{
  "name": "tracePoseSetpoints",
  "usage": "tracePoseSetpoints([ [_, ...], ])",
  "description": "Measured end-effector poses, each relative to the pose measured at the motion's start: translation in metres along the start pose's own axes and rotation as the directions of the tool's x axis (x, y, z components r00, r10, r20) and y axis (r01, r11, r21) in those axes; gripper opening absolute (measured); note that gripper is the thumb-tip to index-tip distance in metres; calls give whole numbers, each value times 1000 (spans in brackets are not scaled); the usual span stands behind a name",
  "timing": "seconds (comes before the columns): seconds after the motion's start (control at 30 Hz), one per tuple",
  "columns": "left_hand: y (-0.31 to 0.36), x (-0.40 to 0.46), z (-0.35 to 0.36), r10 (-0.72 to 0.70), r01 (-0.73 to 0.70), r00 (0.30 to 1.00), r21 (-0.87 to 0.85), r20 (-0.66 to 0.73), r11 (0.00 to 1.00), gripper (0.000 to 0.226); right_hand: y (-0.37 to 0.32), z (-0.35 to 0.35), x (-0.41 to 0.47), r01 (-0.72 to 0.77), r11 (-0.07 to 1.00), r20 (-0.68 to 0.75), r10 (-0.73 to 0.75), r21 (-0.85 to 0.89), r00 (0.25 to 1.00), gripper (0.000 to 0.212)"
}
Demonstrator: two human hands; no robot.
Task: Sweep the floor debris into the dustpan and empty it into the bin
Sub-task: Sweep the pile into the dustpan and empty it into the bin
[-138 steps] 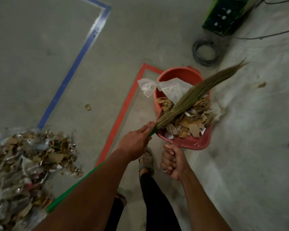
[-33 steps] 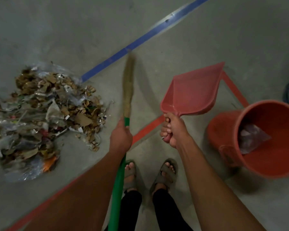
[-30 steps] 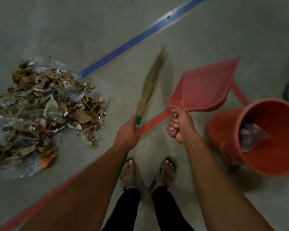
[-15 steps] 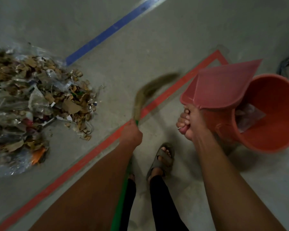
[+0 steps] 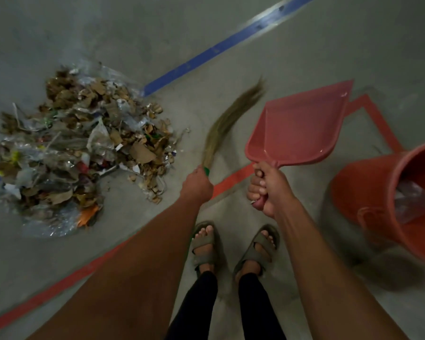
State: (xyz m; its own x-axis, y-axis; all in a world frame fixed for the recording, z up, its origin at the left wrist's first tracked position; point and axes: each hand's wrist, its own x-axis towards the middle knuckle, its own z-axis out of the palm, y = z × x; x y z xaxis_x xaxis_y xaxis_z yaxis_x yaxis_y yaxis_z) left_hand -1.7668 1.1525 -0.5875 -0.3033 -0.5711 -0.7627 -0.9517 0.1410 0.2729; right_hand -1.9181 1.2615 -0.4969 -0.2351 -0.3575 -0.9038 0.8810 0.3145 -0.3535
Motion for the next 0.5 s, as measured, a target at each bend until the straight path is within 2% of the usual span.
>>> tracePoseSetpoints([
  [0.07, -22, 13, -10, -137, 135, 990, -64, -30, 989, 48, 8, 13, 5, -12, 999, 20, 13, -45, 1000, 33],
  [0.13, -42, 18, -21, -271, 259, 960, -142, -74, 955, 61, 15, 25, 6, -25, 996, 34, 28, -85, 999, 31],
  [0.2, -68, 14, -32, -327, 294, 933, -204, -151, 934, 68, 26, 40, 6, -43, 991, 44, 49, -130, 998, 31],
  [0.27, -91, 2, -42, -277, 232, 932, -204, -232, 951, 70, 37, 53, 5, -56, 983, 39, 64, -174, 997, 32],
  [0.37, -121, -23, -53, -118, 64, 952, -192, -282, 979, 62, 51, 69, 3, -87, 975, 47, 98, -203, 994, 30],
  [0.5, -159, -53, -57, 41, -59, 986, -107, -159, 993, 59, 66, 87, -5, -122, 964, 58, 140, -238, 988, 31],
])
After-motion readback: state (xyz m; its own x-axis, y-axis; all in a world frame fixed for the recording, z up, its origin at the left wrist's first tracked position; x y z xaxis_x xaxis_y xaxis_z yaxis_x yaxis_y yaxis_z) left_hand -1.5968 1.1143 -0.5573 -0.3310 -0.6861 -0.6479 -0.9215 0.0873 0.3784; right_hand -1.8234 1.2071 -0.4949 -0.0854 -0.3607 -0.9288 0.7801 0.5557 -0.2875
